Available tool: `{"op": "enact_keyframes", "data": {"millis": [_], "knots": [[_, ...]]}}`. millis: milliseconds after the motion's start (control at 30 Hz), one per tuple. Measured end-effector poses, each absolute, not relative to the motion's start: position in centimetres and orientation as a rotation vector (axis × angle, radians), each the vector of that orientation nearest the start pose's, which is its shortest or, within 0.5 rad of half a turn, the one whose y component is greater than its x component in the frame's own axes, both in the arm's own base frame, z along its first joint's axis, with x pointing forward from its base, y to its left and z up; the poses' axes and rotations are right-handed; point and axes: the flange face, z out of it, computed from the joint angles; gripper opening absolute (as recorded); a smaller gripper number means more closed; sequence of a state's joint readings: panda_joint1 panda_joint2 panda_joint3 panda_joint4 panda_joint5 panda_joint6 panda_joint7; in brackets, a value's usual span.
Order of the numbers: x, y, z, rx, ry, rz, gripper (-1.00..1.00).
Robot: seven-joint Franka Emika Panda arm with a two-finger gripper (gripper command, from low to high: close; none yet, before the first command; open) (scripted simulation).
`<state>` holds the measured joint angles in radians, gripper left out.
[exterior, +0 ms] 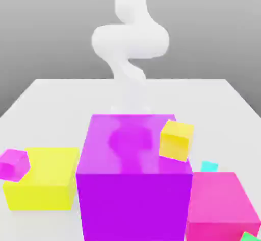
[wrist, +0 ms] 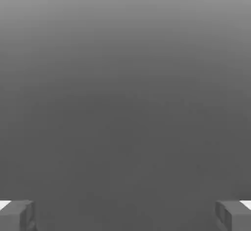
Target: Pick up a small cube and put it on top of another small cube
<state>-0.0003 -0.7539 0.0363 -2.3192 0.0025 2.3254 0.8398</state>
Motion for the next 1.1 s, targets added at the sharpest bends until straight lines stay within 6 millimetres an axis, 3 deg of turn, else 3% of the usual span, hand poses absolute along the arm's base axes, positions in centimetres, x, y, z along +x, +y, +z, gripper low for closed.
{"op": "enact_keyframes", "data": {"millis": [200, 367, 533, 633, 733, 967, 1000, 1100], "knots": [[41.8, 8.9, 56.1, -2.485, 1.177, -0.672, 0.0], [42.1, 15.1, 44.4, -2.517, 1.308, -0.426, 0.0], [38.7, 20.2, 33.1, -2.563, 1.457, -0.218, 0.0], [35.2, 22.2, 26.8, -2.591, 1.56, -0.114, 0.0], [30.4, 23.6, 21.2, -2.63, 1.657, -0.031, 0.0], [29.2, 22.9, 14.0, -2.608, 1.75, 0.002, 0.0], [29.2, 22.9, 13.1, -2.608, 1.75, 0.003, -1.0], [29.2, 22.9, 13.1, -2.607, 1.749, 0.003, -1.0]]}}
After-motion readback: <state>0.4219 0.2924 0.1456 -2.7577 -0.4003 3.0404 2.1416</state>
